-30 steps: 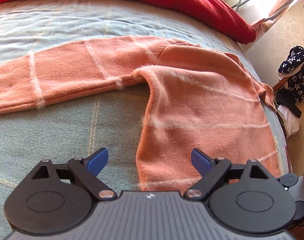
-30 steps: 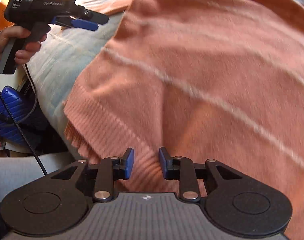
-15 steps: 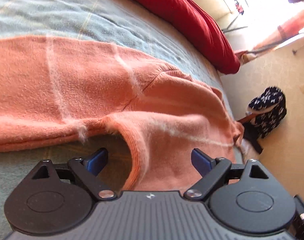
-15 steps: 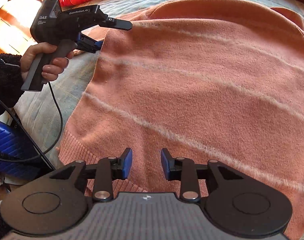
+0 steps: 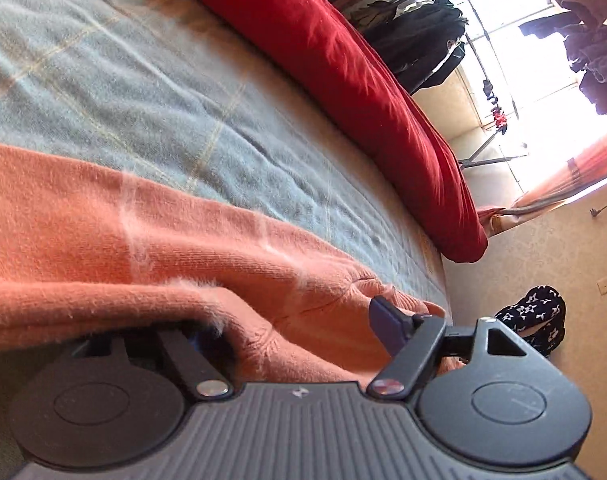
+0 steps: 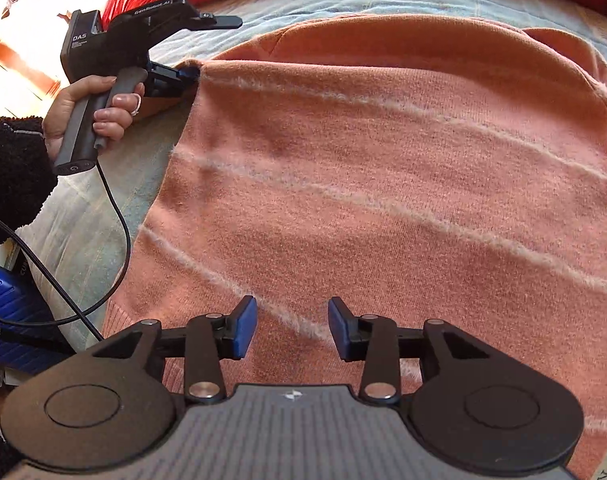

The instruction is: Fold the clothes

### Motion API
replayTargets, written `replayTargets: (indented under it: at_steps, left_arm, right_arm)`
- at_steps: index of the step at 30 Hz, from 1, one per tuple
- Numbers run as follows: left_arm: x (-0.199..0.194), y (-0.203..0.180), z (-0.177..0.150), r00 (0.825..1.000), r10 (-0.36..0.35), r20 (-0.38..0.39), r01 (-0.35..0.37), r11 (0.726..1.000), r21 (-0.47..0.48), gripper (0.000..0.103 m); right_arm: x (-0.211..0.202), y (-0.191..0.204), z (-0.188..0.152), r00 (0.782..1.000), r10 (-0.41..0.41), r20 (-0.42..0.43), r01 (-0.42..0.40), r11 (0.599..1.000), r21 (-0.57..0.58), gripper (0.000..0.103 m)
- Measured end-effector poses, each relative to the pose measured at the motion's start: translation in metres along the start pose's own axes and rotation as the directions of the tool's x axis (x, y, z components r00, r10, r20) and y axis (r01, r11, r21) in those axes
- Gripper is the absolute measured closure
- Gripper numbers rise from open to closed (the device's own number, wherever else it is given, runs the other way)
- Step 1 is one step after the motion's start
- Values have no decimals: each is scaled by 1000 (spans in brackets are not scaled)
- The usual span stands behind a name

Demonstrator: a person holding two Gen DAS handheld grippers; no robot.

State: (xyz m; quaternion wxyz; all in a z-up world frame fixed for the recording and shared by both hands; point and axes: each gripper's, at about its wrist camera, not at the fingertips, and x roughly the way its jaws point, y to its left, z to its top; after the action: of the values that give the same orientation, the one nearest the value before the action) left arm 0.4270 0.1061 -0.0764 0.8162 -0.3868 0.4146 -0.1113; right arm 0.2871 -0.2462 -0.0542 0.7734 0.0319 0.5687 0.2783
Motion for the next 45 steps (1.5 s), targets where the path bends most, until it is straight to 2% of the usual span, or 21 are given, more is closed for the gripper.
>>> replayTargets:
  at_steps: [4, 7, 9, 11, 15, 19, 21, 25, 26, 28, 30, 31, 34, 37, 38, 45]
  left_arm:
    - [-12, 2, -11, 991, 105, -80, -98, 991, 89, 26]
    - [-30, -7, -19, 978, 177, -110, -155, 971, 180, 26]
    - [-41, -21, -20, 972, 209, -110, -174, 949, 262, 25]
    - [-47, -42, -16, 966, 240, -95, -189, 909, 373, 24]
    - [-28, -80, 0, 972, 216, -98, -128, 825, 550, 23]
    - [17, -98, 31, 971, 166, -174, -22, 782, 622, 22]
    - [49, -102, 53, 957, 137, -254, 54, 780, 624, 23]
    - [114, -101, 92, 908, 147, -392, 156, 751, 642, 24]
    - [128, -97, 99, 890, 156, -428, 170, 758, 629, 24]
    - [155, -86, 112, 841, 168, -514, 202, 784, 587, 24]
    - [177, -75, 116, 772, 190, -606, 234, 802, 550, 26]
    - [182, -73, 115, 743, 192, -641, 263, 797, 544, 26]
    - [197, -72, 120, 643, 168, -747, 336, 815, 472, 21]
    - [218, -73, 125, 541, 139, -830, 382, 838, 389, 21]
    - [225, -75, 125, 517, 129, -846, 393, 843, 368, 20]
    - [263, -89, 117, 389, 64, -919, 441, 863, 247, 18]
  right_arm:
    - [0, -15, 11, 1000, 21, 17, -21, 1000, 6, 58]
    - [-1, -26, 24, 999, 27, 25, -27, 1000, -17, 57]
    - [-1, -34, 33, 999, 36, 33, -35, 999, -33, 57]
    - [-1, -42, 42, 998, 44, 41, -42, 998, -44, 56]
    - [6, -54, 55, 997, 53, 59, -51, 998, -33, 54]
    - [14, -59, 60, 996, 69, 58, -68, 997, -23, 54]
    - [17, -60, 62, 996, 76, 54, -75, 997, -22, 54]
    - [27, -64, 65, 995, 86, 44, -87, 996, 7, 54]
    - [29, -66, 66, 995, 89, 41, -90, 996, 17, 54]
    - [33, -68, 68, 995, 94, 40, -95, 995, 34, 53]
    - [37, -70, 70, 994, 99, 41, -101, 994, 50, 53]
    - [39, -71, 71, 994, 102, 47, -105, 993, 60, 52]
    - [42, -74, 75, 992, 113, 63, -119, 989, 91, 51]
    - [46, -77, 79, 989, 123, 80, -132, 984, 122, 50]
    - [48, -77, 81, 988, 126, 86, -137, 982, 132, 50]
    - [57, -79, 99, 983, 135, 124, -153, 977, 146, 49]
